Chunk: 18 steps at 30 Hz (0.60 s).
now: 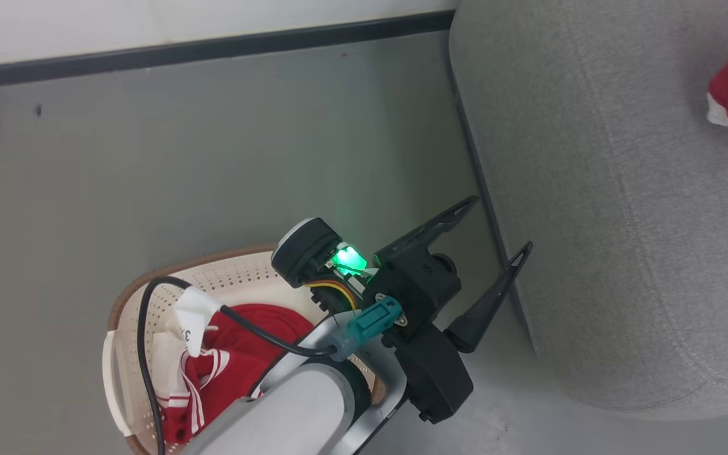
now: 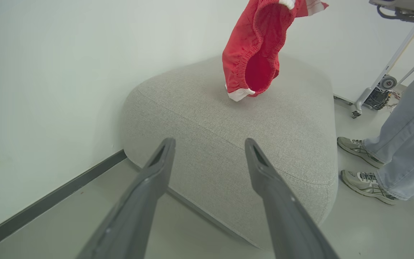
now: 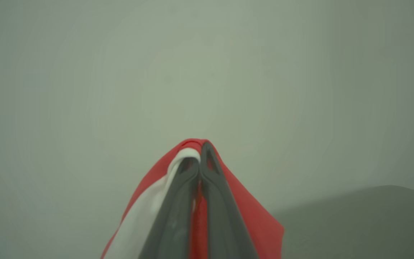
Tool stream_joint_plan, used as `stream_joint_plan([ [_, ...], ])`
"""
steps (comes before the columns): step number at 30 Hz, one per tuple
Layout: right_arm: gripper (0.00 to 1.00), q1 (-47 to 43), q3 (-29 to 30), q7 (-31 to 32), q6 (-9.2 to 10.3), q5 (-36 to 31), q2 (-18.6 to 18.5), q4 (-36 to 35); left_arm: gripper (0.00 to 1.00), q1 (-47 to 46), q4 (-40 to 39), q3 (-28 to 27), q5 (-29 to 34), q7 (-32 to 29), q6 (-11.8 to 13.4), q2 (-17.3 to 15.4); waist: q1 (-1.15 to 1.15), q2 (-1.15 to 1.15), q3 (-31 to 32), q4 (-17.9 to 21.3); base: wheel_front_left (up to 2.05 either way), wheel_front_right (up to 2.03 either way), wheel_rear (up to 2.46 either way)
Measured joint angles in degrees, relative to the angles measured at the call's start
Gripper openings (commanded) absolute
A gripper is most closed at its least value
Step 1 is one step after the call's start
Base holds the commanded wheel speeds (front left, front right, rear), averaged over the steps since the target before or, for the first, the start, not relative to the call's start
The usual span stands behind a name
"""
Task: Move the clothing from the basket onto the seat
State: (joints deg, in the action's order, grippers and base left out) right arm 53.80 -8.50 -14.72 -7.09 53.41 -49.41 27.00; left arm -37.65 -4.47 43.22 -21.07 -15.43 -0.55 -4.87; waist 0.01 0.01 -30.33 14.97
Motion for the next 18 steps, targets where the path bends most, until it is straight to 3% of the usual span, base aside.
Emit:
stream_joint_plan([
  [5,0.00,-0.8,-3.1,0.0,0.00,0.0,0.6,6.7,1.00,-0.1,0.9,-0.8,0.0,0.9,0.0,-0.4,0.00,0.00,-2.1,-1.4,0.00,0.00,0.00],
  [18,0.00,-10.2,-10.8,0.0,-0.04,0.4,-0.1,15.8,1.00,-0.7,2.4,-1.3,0.5,2.0,0.0,-0.3,-0.02,-0.01,-4.0,-1.7,0.00,0.00,0.00],
])
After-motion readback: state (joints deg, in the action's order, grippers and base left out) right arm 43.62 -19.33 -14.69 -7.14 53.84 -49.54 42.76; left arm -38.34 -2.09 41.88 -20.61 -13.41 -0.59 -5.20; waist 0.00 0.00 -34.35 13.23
